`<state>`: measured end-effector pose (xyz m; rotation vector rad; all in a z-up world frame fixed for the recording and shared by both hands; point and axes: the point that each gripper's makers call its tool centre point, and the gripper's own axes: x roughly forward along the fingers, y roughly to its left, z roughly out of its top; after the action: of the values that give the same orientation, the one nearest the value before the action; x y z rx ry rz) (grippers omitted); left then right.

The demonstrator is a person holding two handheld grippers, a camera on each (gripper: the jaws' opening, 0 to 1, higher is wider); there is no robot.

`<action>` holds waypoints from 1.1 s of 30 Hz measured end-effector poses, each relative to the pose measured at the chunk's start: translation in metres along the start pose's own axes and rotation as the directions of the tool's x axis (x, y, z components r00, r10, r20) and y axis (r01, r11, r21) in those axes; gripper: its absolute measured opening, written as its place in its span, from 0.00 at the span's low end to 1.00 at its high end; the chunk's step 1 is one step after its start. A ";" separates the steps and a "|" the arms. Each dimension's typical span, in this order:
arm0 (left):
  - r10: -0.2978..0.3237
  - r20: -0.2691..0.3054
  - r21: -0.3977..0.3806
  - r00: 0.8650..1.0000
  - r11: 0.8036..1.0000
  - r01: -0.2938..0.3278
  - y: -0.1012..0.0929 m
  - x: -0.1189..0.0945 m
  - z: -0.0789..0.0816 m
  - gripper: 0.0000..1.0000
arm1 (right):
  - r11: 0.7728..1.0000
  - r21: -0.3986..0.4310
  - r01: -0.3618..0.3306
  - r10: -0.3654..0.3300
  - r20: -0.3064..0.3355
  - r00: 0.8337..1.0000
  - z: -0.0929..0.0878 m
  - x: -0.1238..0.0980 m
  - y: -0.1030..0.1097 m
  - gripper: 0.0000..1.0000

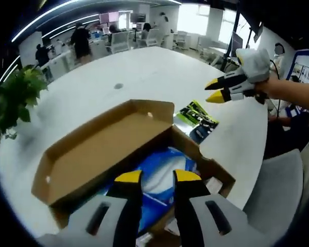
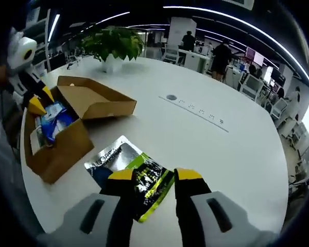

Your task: Operate the shoe box by opening the lid, removing the specified soft item, and placing it in the target area until the item is outside and the box remains undamaged.

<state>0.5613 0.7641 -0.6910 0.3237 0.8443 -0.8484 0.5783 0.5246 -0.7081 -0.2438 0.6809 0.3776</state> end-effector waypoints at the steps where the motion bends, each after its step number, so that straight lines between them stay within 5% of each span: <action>1: 0.011 0.003 -0.002 1.000 1.000 -0.011 0.004 -0.004 -0.003 0.21 | 1.000 -0.002 -0.007 0.007 0.006 1.000 0.004 -0.003 0.005 0.28; 18: 0.129 0.026 -0.066 0.991 0.990 -0.127 0.048 -0.054 -0.040 0.24 | 0.992 -0.031 -0.125 0.126 0.052 0.991 0.039 -0.011 0.073 0.35; 33: 0.224 0.028 -0.132 0.974 0.967 -0.218 0.072 -0.083 -0.070 0.24 | 0.963 -0.080 -0.258 0.262 0.053 0.964 0.057 0.003 0.141 0.37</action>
<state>0.5489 0.8930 -0.6770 0.2802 0.8016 -0.5886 0.5545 0.6724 -0.6808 -0.2107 0.6386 0.6604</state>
